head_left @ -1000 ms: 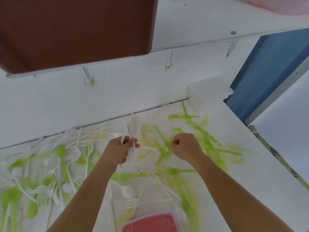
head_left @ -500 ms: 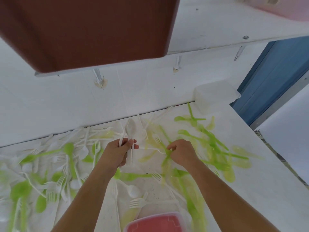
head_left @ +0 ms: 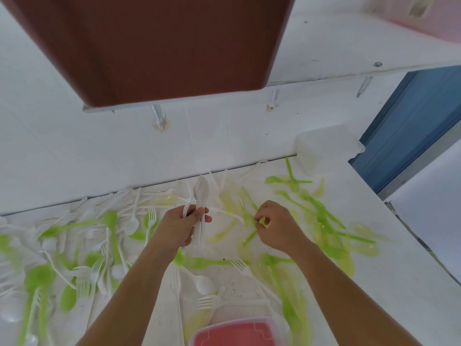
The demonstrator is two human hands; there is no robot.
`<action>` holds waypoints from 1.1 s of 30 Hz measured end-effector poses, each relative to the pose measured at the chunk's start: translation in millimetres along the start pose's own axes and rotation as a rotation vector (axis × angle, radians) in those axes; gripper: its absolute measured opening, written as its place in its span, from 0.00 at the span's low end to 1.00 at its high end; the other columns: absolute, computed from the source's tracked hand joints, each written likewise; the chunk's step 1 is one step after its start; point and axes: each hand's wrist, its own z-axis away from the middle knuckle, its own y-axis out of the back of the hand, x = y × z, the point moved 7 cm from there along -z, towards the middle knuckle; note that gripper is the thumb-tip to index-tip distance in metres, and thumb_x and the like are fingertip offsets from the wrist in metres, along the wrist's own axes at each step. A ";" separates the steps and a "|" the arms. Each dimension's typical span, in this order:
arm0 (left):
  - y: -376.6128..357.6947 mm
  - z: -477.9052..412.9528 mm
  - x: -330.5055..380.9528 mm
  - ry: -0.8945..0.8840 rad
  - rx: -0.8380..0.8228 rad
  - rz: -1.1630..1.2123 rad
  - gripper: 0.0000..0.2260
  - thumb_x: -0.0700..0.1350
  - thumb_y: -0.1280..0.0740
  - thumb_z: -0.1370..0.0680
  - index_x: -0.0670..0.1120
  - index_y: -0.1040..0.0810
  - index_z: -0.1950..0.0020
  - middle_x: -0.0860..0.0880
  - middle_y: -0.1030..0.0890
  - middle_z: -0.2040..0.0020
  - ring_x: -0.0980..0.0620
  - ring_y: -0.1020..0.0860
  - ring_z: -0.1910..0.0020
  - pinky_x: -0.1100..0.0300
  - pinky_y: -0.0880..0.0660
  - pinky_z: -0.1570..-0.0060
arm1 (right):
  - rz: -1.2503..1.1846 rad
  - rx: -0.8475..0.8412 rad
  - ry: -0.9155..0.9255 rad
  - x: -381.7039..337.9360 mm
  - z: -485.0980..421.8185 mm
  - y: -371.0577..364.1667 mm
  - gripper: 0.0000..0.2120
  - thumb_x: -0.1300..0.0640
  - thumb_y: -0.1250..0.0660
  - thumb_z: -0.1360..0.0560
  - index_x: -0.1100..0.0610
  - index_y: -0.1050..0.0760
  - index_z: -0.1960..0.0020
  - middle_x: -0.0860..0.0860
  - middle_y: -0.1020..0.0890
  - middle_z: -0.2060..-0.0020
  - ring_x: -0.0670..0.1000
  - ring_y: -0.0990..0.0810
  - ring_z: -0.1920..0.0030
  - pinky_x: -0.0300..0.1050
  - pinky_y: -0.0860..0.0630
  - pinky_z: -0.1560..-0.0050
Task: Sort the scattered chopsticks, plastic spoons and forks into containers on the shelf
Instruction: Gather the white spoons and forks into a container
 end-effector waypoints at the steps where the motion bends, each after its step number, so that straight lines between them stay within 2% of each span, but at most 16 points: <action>1: 0.9 2.4 1.4 -0.005 0.002 -0.006 0.09 0.44 0.33 0.16 0.40 0.16 0.45 0.42 0.13 0.51 0.53 0.40 0.76 0.63 0.43 0.77 | -0.112 0.020 -0.012 -4.7 4.3 12.7 0.09 0.62 0.27 0.29 0.50 0.21 0.61 0.44 0.20 0.55 0.48 0.21 0.61 0.38 0.27 0.61; 3: 2.4 9.1 4.1 -0.022 0.000 -0.016 0.09 0.45 0.33 0.16 0.41 0.16 0.45 0.42 0.13 0.51 0.52 0.40 0.75 0.62 0.43 0.76 | -0.359 0.016 -0.054 -16.6 15.6 35.6 0.08 0.62 0.27 0.29 0.52 0.22 0.63 0.45 0.18 0.53 0.49 0.19 0.55 0.41 0.27 0.59; 5: 1.8 18.8 7.0 -0.046 -0.013 -0.029 0.09 0.46 0.33 0.16 0.42 0.15 0.45 0.43 0.13 0.51 0.52 0.40 0.74 0.61 0.43 0.75 | -0.646 -0.002 -0.088 -31.7 26.3 54.4 0.04 0.60 0.30 0.31 0.59 0.24 0.62 0.49 0.15 0.48 0.52 0.18 0.47 0.47 0.25 0.53; 7: -4.6 29.7 8.2 -0.069 -0.048 -0.040 0.10 0.47 0.32 0.16 0.43 0.15 0.45 0.42 0.13 0.51 0.51 0.39 0.74 0.61 0.43 0.75 | -0.967 -0.021 -0.142 -42.5 34.2 64.6 0.04 0.63 0.34 0.32 0.62 0.29 0.64 0.60 0.15 0.44 0.58 0.18 0.41 0.52 0.25 0.45; 9: -12.9 42.1 9.7 -0.082 -0.086 -0.027 0.09 0.46 0.32 0.17 0.44 0.14 0.47 0.38 0.14 0.53 0.50 0.40 0.74 0.60 0.43 0.75 | -1.287 -0.099 -0.167 -59.0 40.3 66.1 0.07 0.65 0.32 0.33 0.60 0.30 0.64 0.68 0.16 0.47 0.66 0.19 0.39 0.58 0.25 0.39; 12: -24.3 58.5 11.5 -0.098 -0.143 -0.007 0.11 0.41 0.34 0.16 0.43 0.13 0.51 0.42 0.16 0.59 0.51 0.41 0.74 0.60 0.43 0.74 | -1.655 -0.178 -0.164 -81.7 45.7 66.5 0.17 0.61 0.20 0.39 0.60 0.28 0.60 0.66 0.18 0.55 0.72 0.21 0.41 0.67 0.27 0.33; 15: -33.5 70.0 13.6 -0.092 -0.211 0.032 0.11 0.45 0.33 0.17 0.41 0.14 0.50 0.41 0.23 0.62 0.51 0.42 0.75 0.60 0.44 0.75 | -1.814 -0.164 -0.165 -100.9 48.3 70.2 0.10 0.62 0.26 0.38 0.60 0.27 0.61 0.64 0.17 0.55 0.73 0.22 0.38 0.73 0.31 0.31; 17: -35.4 75.9 16.1 -0.078 -0.230 0.089 0.13 0.47 0.32 0.18 0.38 0.15 0.46 0.41 0.17 0.59 0.53 0.41 0.77 0.61 0.43 0.77 | -1.858 -0.109 -0.173 -111.5 48.8 76.3 0.02 0.62 0.36 0.35 0.60 0.29 0.64 0.62 0.18 0.57 0.71 0.20 0.39 0.74 0.31 0.31; 19: -36.3 80.4 18.5 -0.066 -0.264 0.127 0.14 0.46 0.32 0.18 0.35 0.17 0.44 0.40 0.15 0.52 0.55 0.40 0.78 0.61 0.45 0.77 | -1.903 -0.036 -0.226 -114.3 48.5 81.4 0.02 0.62 0.43 0.33 0.58 0.34 0.65 0.57 0.23 0.66 0.64 0.17 0.52 0.72 0.28 0.34; 21: -35.8 82.9 18.2 -0.063 -0.293 0.128 0.14 0.46 0.32 0.18 0.35 0.17 0.43 0.40 0.16 0.52 0.55 0.40 0.78 0.60 0.47 0.76 | -1.911 -0.046 -0.274 -114.9 47.5 80.7 0.06 0.63 0.40 0.31 0.55 0.36 0.63 0.53 0.30 0.70 0.55 0.22 0.66 0.66 0.22 0.41; 23: -35.1 83.6 17.7 -0.061 -0.301 0.114 0.14 0.46 0.32 0.18 0.36 0.16 0.44 0.40 0.16 0.53 0.55 0.40 0.78 0.58 0.47 0.75 | -1.826 -0.148 -0.260 -118.7 45.6 76.4 0.11 0.62 0.32 0.30 0.55 0.34 0.62 0.53 0.30 0.68 0.51 0.29 0.71 0.56 0.20 0.51; 25: -36.5 83.7 18.6 -0.067 -0.306 0.108 0.13 0.46 0.32 0.18 0.37 0.16 0.44 0.38 0.16 0.52 0.55 0.40 0.78 0.59 0.47 0.75 | -1.723 -0.180 -0.267 -120.0 43.3 70.7 0.09 0.60 0.31 0.27 0.58 0.31 0.60 0.56 0.27 0.64 0.53 0.30 0.70 0.51 0.23 0.58; 27: -39.0 82.7 20.2 -0.077 -0.302 0.095 0.13 0.46 0.32 0.18 0.37 0.16 0.44 0.38 0.16 0.50 0.55 0.39 0.78 0.59 0.46 0.76 | -1.678 -0.152 -0.318 -119.0 40.8 64.6 0.04 0.63 0.33 0.27 0.62 0.27 0.57 0.61 0.24 0.60 0.56 0.29 0.66 0.54 0.22 0.56; 29: -41.7 81.6 21.8 -0.089 -0.291 0.073 0.13 0.46 0.32 0.18 0.36 0.16 0.45 0.39 0.15 0.51 0.54 0.39 0.78 0.59 0.45 0.76 | -1.555 -0.090 -0.393 -114.4 37.9 57.0 0.02 0.68 0.33 0.27 0.64 0.22 0.55 0.61 0.20 0.57 0.57 0.23 0.61 0.55 0.19 0.51; 31: -46.2 83.2 24.7 -0.098 -0.282 0.045 0.12 0.46 0.32 0.17 0.37 0.16 0.45 0.43 0.14 0.57 0.54 0.39 0.77 0.60 0.45 0.76 | -1.345 0.001 -0.436 -107.2 34.7 48.9 0.09 0.73 0.32 0.26 0.60 0.21 0.55 0.59 0.19 0.56 0.56 0.20 0.58 0.52 0.19 0.52; 33: -51.3 84.2 25.3 -0.099 -0.272 0.023 0.13 0.45 0.33 0.16 0.35 0.17 0.45 0.50 0.17 0.66 0.54 0.40 0.77 0.59 0.45 0.75 | -1.128 0.133 -0.477 -102.7 35.0 45.9 0.12 0.72 0.28 0.27 0.55 0.23 0.56 0.54 0.18 0.59 0.54 0.20 0.59 0.49 0.23 0.56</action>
